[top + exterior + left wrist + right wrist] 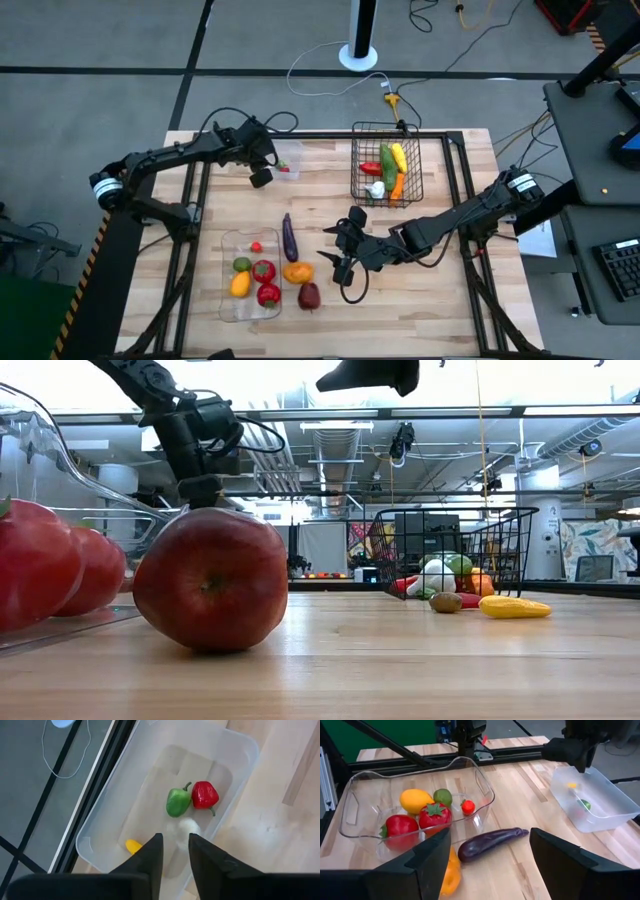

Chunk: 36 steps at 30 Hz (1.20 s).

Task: Sort produce into baskets
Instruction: Put the red apple into the transparent bin

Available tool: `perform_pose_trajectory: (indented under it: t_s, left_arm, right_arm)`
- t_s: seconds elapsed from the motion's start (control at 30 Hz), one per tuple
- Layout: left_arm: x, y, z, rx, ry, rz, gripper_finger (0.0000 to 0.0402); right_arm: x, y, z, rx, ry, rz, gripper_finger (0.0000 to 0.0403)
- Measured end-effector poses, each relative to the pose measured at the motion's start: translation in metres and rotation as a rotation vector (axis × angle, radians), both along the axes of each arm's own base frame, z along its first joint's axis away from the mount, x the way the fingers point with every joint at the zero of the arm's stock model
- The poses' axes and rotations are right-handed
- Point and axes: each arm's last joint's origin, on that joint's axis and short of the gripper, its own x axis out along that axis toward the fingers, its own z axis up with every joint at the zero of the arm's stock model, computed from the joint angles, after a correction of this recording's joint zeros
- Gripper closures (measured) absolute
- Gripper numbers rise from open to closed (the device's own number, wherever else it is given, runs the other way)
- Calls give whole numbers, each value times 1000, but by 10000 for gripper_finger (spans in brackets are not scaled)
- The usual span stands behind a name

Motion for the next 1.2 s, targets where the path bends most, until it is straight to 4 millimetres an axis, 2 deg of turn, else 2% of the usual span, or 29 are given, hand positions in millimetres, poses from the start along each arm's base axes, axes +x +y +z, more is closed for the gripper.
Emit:
perform_pose_trajectory:
  t_s: [0.27,0.5,0.67,0.77,0.93,1.2]
  left_arm:
    - [-2,-5,4,-10,-15,22,289]
    - [-15,-32,28,-29,-85,45,288]
    - [-15,-72,52,-33,-238,-17,288]
    - [-13,-101,59,-64,-314,-94,288]
    - [-7,-153,58,-135,-373,-231,288]
    - [-9,-227,53,-62,-402,-347,288]
  right_arm:
    - [0,0,-1,31,-1,-16,137]
    - [0,1,1,97,-6,2,145]
    - [1,1,0,130,-12,-15,149]
    - [1,1,0,133,-11,-13,149]
    - [0,3,-2,127,32,55,152]
    - [-9,7,-13,125,170,82,154]
